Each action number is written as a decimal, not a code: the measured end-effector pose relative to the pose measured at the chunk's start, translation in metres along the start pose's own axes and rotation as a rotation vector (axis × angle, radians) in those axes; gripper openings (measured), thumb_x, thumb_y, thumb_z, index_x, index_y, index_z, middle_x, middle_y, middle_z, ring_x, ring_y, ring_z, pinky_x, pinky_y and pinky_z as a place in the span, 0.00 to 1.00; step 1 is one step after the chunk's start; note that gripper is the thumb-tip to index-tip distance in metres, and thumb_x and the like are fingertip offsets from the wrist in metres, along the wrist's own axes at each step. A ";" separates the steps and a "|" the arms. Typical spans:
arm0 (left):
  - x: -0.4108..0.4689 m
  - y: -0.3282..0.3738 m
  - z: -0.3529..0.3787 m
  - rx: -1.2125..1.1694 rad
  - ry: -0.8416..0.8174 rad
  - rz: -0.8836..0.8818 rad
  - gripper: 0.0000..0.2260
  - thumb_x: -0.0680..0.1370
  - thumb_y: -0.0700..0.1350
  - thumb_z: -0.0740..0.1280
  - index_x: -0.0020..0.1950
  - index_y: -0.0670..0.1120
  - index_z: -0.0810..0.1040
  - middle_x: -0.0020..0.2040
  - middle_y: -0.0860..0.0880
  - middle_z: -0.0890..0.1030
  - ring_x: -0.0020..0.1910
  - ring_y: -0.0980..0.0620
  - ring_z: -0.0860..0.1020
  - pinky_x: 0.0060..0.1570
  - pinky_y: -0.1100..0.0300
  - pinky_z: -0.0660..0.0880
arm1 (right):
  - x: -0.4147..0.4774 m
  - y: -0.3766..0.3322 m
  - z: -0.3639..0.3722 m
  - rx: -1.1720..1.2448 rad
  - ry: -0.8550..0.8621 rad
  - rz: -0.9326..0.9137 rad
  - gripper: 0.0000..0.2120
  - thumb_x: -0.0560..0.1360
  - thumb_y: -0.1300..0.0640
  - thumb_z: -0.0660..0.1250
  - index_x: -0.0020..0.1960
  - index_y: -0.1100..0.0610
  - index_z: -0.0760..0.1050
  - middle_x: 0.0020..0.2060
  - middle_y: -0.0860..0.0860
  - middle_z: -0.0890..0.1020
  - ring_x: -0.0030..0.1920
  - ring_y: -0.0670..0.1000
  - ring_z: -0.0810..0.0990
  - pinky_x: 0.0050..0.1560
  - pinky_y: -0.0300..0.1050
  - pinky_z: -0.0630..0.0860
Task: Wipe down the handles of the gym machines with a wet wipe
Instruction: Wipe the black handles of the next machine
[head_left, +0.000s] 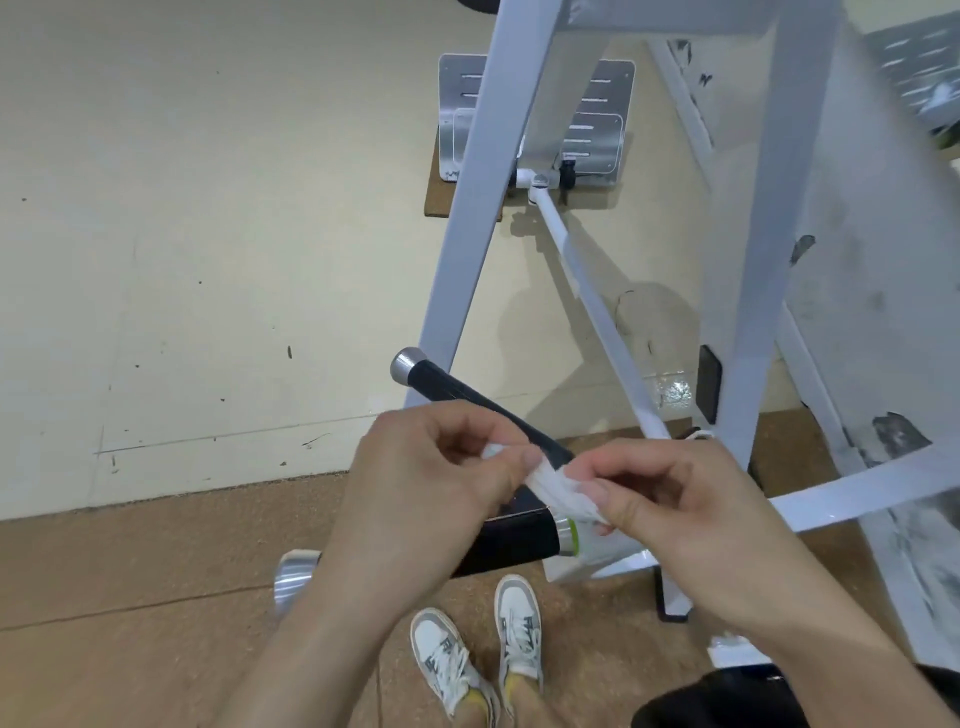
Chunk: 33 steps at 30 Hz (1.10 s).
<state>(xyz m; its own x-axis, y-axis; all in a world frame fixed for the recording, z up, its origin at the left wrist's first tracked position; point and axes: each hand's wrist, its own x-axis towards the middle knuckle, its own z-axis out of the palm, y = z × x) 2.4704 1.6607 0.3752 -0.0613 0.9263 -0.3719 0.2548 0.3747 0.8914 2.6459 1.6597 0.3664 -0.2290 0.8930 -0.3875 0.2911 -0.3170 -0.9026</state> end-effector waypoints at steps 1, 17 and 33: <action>-0.001 -0.003 0.002 -0.013 0.045 0.012 0.03 0.69 0.45 0.75 0.37 0.51 0.83 0.30 0.50 0.82 0.28 0.53 0.78 0.35 0.56 0.78 | 0.000 -0.003 0.001 0.120 -0.046 0.030 0.07 0.69 0.60 0.71 0.42 0.49 0.85 0.36 0.50 0.85 0.35 0.45 0.81 0.38 0.34 0.77; -0.031 -0.028 0.013 -0.143 -0.056 0.013 0.09 0.75 0.40 0.69 0.42 0.55 0.81 0.36 0.60 0.83 0.36 0.63 0.82 0.41 0.66 0.78 | -0.022 -0.010 0.038 0.142 0.258 0.102 0.04 0.70 0.64 0.71 0.43 0.58 0.83 0.37 0.53 0.86 0.35 0.52 0.84 0.39 0.42 0.81; 0.023 -0.042 0.004 0.644 -0.175 0.046 0.16 0.77 0.42 0.58 0.59 0.59 0.74 0.56 0.57 0.78 0.52 0.56 0.75 0.47 0.62 0.71 | 0.086 0.030 0.013 -0.758 -0.187 -0.220 0.04 0.70 0.58 0.74 0.44 0.54 0.83 0.38 0.45 0.79 0.36 0.41 0.74 0.39 0.32 0.69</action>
<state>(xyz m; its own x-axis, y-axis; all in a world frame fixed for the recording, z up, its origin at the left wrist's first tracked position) 2.4621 1.6656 0.3281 0.1070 0.9001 -0.4223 0.7823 0.1859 0.5946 2.6226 1.7229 0.3035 -0.4864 0.8200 -0.3015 0.7561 0.2222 -0.6156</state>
